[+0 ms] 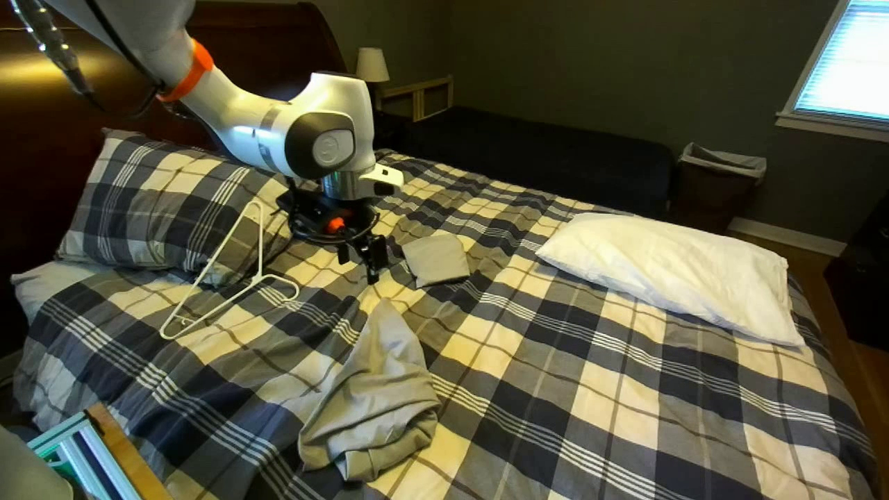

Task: Unfold the pillowcase

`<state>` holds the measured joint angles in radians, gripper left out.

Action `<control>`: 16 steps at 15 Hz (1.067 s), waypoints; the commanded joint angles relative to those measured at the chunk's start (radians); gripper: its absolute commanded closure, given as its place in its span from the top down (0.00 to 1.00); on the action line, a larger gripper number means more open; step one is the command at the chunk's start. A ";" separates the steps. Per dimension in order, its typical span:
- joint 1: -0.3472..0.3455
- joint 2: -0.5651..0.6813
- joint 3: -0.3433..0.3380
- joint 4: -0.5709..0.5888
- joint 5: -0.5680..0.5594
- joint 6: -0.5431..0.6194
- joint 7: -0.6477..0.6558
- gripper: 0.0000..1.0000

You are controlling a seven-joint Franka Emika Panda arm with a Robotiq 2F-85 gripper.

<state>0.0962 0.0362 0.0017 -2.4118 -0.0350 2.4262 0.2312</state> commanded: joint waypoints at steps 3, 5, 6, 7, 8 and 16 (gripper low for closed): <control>-0.016 -0.036 0.027 -0.016 -0.014 -0.056 0.022 1.00; -0.017 -0.031 0.026 -0.012 -0.014 -0.055 0.022 1.00; -0.018 -0.029 0.026 -0.011 -0.014 -0.055 0.022 1.00; -0.018 -0.029 0.026 -0.011 -0.014 -0.055 0.022 1.00; -0.019 -0.029 0.025 -0.010 -0.014 -0.055 0.022 1.00; -0.025 0.019 0.020 0.015 -0.037 -0.097 -0.055 1.00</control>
<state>0.0912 0.0093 0.0134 -2.4211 -0.0498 2.3720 0.2465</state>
